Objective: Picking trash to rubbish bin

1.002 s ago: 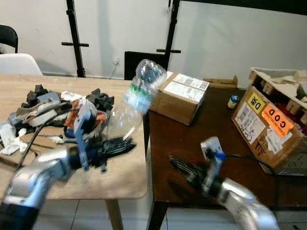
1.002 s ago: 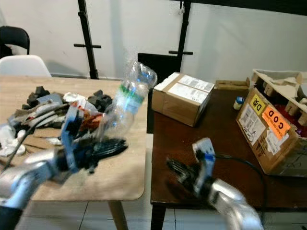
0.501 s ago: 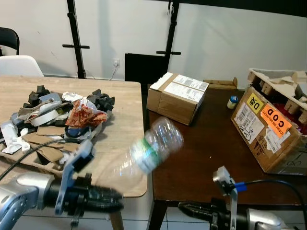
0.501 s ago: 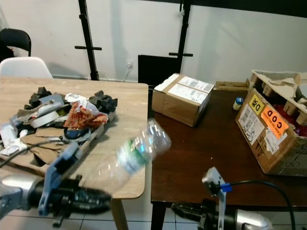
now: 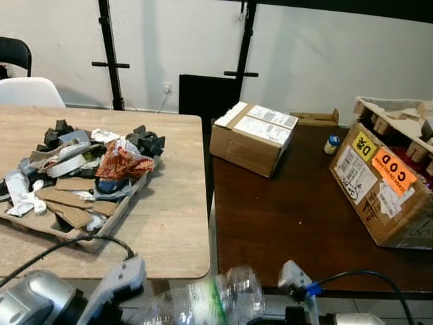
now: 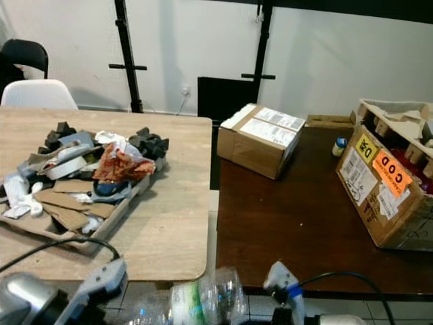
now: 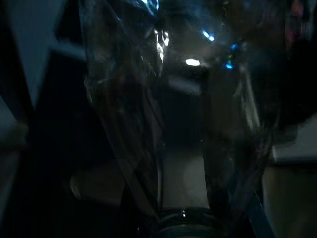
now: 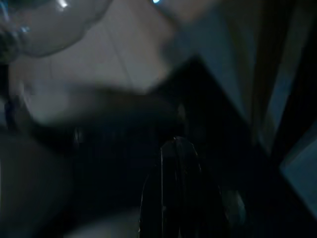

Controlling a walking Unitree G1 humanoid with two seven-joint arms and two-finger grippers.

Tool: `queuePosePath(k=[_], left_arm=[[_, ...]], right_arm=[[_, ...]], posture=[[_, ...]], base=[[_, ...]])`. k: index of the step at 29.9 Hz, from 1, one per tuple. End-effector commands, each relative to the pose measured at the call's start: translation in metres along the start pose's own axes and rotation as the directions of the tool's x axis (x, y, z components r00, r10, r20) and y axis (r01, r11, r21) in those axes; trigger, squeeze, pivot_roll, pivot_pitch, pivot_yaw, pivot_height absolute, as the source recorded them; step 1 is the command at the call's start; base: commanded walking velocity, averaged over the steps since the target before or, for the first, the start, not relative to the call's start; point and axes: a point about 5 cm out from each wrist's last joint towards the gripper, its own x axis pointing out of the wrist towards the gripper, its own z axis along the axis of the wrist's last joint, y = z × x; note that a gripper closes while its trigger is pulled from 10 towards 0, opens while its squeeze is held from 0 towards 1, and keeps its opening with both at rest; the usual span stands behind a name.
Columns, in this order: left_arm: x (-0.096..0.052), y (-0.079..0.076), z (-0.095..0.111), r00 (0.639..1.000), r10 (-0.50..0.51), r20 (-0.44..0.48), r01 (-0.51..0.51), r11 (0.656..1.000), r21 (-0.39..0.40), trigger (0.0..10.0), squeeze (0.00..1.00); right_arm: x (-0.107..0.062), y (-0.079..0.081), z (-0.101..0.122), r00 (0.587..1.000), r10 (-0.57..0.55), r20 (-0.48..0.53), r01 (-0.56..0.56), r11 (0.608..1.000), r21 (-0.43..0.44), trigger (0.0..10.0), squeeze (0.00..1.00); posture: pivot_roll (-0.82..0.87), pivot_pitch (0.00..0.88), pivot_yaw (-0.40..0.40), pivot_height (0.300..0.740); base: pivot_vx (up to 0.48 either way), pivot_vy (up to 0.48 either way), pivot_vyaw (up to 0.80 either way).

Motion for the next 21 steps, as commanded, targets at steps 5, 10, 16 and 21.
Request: queuePosePath(k=[5, 10, 16, 21], left_arm=[[0.011, 0.0, -0.026, 0.987, 0.029, -0.156, -0.033, 0.999, -0.022, 0.0, 0.0], [0.02, 0.008, -0.039, 0.973, 0.097, -0.208, -0.102, 0.995, -0.013, 0.0, 0.0], [0.035, 0.019, -0.064, 0.934, 0.212, -0.287, -0.23, 0.973, -0.03, 0.0, 0.0], [0.061, 0.028, -0.092, 0.895, 0.332, -0.298, -0.373, 0.923, -0.093, 0.0, 0.0]], right_arm=[[0.002, -0.005, -0.041, 0.961, -0.075, -0.264, 0.06, 0.996, -0.064, 10.0, 0.0], [0.004, -0.011, -0.056, 0.925, -0.147, -0.351, 0.117, 0.987, -0.105, 10.0, 0.0], [0.014, -0.017, -0.074, 0.886, -0.24, -0.398, 0.211, 0.971, -0.116, 10.0, 0.0], [0.028, -0.017, -0.096, 0.837, -0.301, -0.456, 0.263, 0.954, -0.147, 10.0, 0.0]], posture=[[-0.03, 0.172, -0.054, 0.74], [-0.03, 0.171, -0.054, 0.74], [-0.03, 0.17, -0.054, 0.74], [-0.03, 0.171, -0.053, 0.74]], base=[[0.0, 0.0, 0.0], [0.0, 0.0, 0.0], [0.0, 0.0, 0.0], [0.0, 0.0, 0.0]])
